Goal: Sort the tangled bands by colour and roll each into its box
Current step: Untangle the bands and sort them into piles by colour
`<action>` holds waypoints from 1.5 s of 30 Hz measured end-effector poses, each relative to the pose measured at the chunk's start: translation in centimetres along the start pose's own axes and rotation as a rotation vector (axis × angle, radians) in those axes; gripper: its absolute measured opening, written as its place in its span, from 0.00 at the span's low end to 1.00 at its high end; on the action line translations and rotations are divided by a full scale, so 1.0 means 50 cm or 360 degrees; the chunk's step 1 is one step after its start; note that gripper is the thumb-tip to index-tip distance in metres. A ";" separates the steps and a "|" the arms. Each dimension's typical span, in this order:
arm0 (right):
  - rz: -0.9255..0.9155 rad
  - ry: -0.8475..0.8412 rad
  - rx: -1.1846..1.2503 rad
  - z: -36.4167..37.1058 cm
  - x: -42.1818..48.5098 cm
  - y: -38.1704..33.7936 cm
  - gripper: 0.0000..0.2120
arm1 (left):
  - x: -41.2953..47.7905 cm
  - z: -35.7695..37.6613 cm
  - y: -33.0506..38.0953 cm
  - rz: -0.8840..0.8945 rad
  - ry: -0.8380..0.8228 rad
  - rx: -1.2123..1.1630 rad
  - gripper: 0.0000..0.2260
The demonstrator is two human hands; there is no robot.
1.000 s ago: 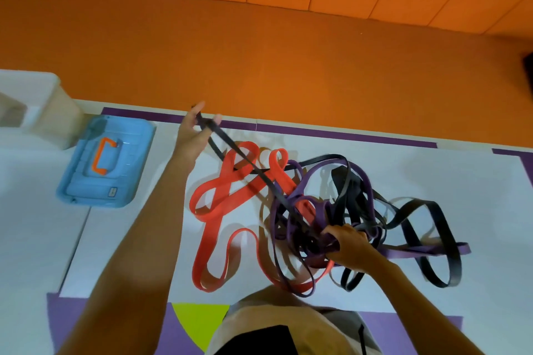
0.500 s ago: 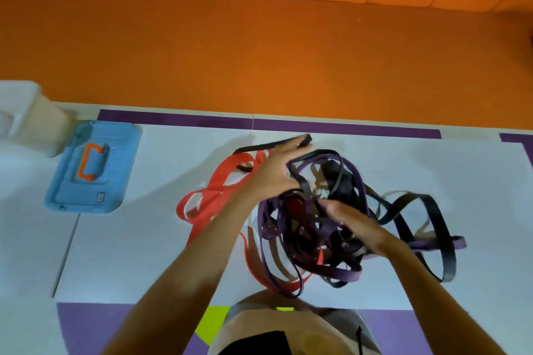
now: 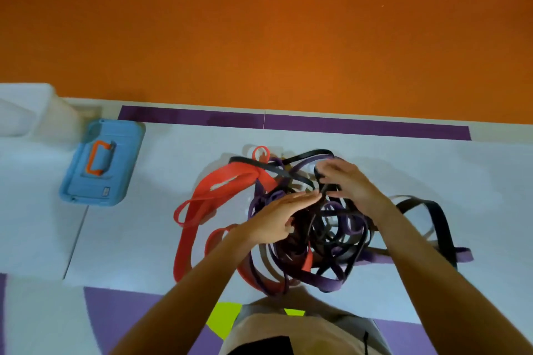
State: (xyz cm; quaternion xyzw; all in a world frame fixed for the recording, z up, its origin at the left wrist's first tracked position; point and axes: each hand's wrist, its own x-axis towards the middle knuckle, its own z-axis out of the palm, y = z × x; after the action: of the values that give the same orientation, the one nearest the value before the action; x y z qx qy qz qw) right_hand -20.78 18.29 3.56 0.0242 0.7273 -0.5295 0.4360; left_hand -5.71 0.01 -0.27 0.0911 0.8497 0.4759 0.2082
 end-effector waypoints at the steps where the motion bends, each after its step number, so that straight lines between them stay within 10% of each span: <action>1: 0.0065 -0.0130 -0.0198 0.011 0.009 0.004 0.17 | 0.001 0.002 -0.004 -0.0016 0.0001 -0.0032 0.43; 5: 0.0066 -0.0177 -0.0737 0.066 0.043 0.042 0.27 | 0.002 0.021 -0.021 -0.0119 0.0343 -0.0002 0.27; 12: -0.0002 0.0122 -0.1307 0.089 0.047 0.103 0.15 | -0.022 -0.096 -0.093 -0.0784 0.1671 0.0380 0.06; 17: -0.0021 0.0135 -0.1278 0.086 0.039 0.131 0.10 | -0.001 -0.169 -0.136 -0.1488 0.0982 0.0429 0.22; 25: -0.0093 0.0132 -0.1195 0.090 0.005 0.172 0.17 | 0.052 -0.215 -0.143 -0.1752 0.0825 0.0234 0.33; 34: -0.0245 0.0157 -0.1002 0.087 -0.031 0.187 0.15 | 0.117 -0.239 -0.115 -0.1119 0.1379 0.0063 0.13; 45: -0.0155 0.0731 -0.0658 -0.024 -0.039 0.204 0.18 | 0.207 -0.213 -0.007 -0.0264 0.0719 -0.0135 0.18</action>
State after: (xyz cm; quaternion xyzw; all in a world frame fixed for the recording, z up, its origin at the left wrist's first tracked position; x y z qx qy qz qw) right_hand -15.25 24.55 -2.75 0.0191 0.8994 -0.3713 0.2300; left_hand -19.68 -4.74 1.55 -0.0967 0.8586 0.5005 0.0549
